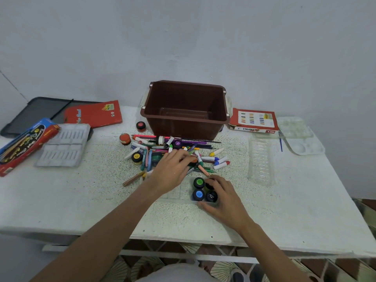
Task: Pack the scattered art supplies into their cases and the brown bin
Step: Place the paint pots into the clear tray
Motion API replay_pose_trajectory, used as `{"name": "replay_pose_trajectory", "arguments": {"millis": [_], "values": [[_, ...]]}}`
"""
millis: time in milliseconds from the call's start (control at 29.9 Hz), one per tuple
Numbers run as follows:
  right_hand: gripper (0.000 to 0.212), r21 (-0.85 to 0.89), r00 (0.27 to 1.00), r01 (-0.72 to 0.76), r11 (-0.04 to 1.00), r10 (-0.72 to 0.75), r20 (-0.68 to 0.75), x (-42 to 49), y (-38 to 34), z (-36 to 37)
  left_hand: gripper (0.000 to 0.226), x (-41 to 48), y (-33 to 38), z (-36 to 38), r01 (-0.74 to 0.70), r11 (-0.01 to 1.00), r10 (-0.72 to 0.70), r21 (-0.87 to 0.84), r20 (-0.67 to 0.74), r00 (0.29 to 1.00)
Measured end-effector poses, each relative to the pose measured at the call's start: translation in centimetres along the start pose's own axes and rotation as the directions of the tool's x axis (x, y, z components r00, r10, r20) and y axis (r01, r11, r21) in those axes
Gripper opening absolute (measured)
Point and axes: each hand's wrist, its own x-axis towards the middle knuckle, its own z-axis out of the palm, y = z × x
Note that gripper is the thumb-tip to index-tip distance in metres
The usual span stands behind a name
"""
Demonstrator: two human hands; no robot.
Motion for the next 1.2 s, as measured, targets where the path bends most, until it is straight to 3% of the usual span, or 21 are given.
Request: {"name": "replay_pose_trajectory", "arguments": {"millis": [200, 334, 535, 668, 735, 835, 1002, 1203], "values": [[0.067, 0.027, 1.0, -0.009, 1.0, 0.009, -0.01, 0.0, 0.1, 0.1, 0.034, 3.0, 0.3, 0.5, 0.027, 0.985, -0.05, 0.171, 0.132, 0.99], [0.067, 0.031, 1.0, -0.015, 0.999, 0.016, -0.02, 0.0, 0.0, 0.2, 0.02, 3.1, 0.1, 0.7, 0.03, 0.987, -0.046, 0.156, 0.101, 0.994], [0.066, 0.049, 1.0, -0.016, 0.999, 0.017, -0.02, -0.1, 0.1, 0.2, 0.015, 1.5, -0.2, -0.1, 0.012, 0.999, -0.01, -0.049, 0.032, 0.999], [0.065, 0.059, 1.0, -0.016, 0.998, 0.018, -0.02, -0.1, 0.1, 0.2, 0.019, -0.3, 0.5, -1.1, 0.102, 0.963, -0.101, -0.25, 0.015, 0.995], [0.066, 0.058, 1.0, -0.02, 0.998, 0.021, -0.017, 0.0, 0.1, 0.2, 0.037, -1.5, 1.0, -1.4, 0.188, 0.924, -0.181, -0.332, 0.051, 0.982], [0.066, 0.058, 1.0, -0.023, 0.998, 0.024, -0.019, -0.1, 0.1, 0.3, 0.059, -3.1, 1.4, -1.3, 0.265, 0.887, -0.233, -0.379, 0.128, 0.964], [0.066, 0.056, 0.999, -0.029, 0.998, 0.03, -0.017, -0.1, 0.1, 0.4, 0.046, -4.5, 1.7, -0.8, 0.31, 0.844, -0.26, -0.438, 0.171, 0.95], [0.066, 0.066, 0.999, -0.043, 0.997, 0.044, -0.007, -0.2, 0.0, 0.4, 0.048, -4.8, 2.0, -0.1, 0.296, 0.898, -0.271, -0.325, 0.12, 0.955]]}}
